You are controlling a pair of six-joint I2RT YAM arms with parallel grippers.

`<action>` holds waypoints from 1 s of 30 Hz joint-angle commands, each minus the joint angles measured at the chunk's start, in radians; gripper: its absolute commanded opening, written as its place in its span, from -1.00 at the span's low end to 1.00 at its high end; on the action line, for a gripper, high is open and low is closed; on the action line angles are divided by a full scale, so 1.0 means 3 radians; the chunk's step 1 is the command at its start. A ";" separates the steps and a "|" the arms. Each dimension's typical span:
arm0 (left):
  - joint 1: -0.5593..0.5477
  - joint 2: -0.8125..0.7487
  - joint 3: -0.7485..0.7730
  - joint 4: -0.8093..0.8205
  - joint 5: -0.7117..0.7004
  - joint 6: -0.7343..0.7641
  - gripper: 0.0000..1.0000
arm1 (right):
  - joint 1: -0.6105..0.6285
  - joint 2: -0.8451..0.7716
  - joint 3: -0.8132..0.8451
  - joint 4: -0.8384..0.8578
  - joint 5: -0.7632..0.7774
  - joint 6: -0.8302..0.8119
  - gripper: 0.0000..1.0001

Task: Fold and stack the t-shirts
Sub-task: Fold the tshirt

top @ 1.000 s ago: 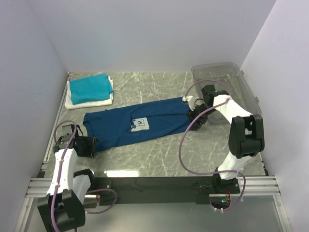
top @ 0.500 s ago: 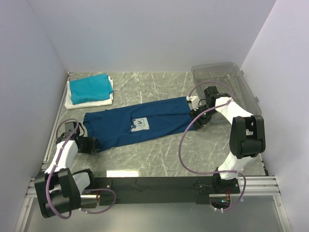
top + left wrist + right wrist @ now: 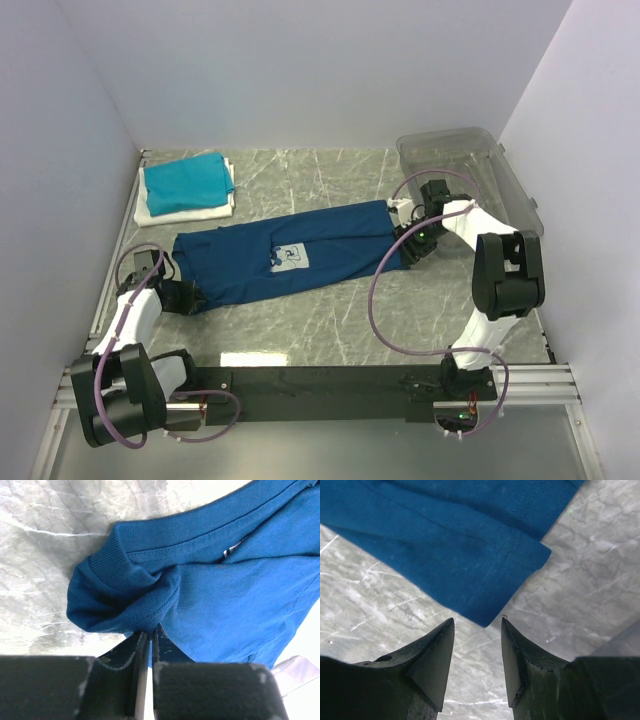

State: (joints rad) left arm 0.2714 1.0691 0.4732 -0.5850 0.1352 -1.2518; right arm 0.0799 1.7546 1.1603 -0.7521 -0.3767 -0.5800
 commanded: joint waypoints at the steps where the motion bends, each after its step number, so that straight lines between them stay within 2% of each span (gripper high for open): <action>1: -0.0010 -0.0010 0.0054 0.0114 -0.0021 0.0067 -0.81 | 0.0010 0.0082 0.0080 0.0175 0.0105 0.0103 -0.01; 8: -0.0010 -0.0035 0.0028 0.0125 -0.0006 0.0077 -0.88 | 0.0030 0.0154 0.0060 0.0277 0.0141 0.0185 -0.05; 16: -0.0015 -0.0035 0.0079 0.0079 -0.0047 0.0102 -0.99 | 0.0061 0.0190 0.0024 0.0247 0.0064 0.0139 -0.49; 20: -0.0005 -0.0030 0.0100 0.0053 -0.0082 0.0113 -0.99 | 0.0061 0.0114 -0.0063 0.0247 0.0075 0.0078 -0.71; 21: -0.0010 -0.0025 0.0110 0.0048 -0.0098 0.0113 -0.99 | 0.0056 0.0088 -0.0078 0.0252 0.0075 0.0072 -0.85; 24: -0.0010 -0.0025 0.0146 0.0012 -0.0123 0.0138 -0.99 | 0.0056 -0.0035 -0.0170 0.0288 0.0080 0.0052 -1.00; 29: 0.0005 -0.0056 0.0227 -0.0049 -0.0190 0.0179 -0.99 | 0.0051 -0.0229 -0.0278 0.0354 0.0100 0.0072 -1.00; 30: 0.0010 -0.0056 0.0238 -0.0049 -0.0190 0.0184 -0.99 | 0.0056 -0.0224 -0.0273 0.0359 0.0130 0.0098 -0.80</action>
State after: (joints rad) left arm 0.2714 1.0687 0.5003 -0.5949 0.1101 -1.2190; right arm 0.0940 1.7386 1.0885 -0.6689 -0.3477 -0.5488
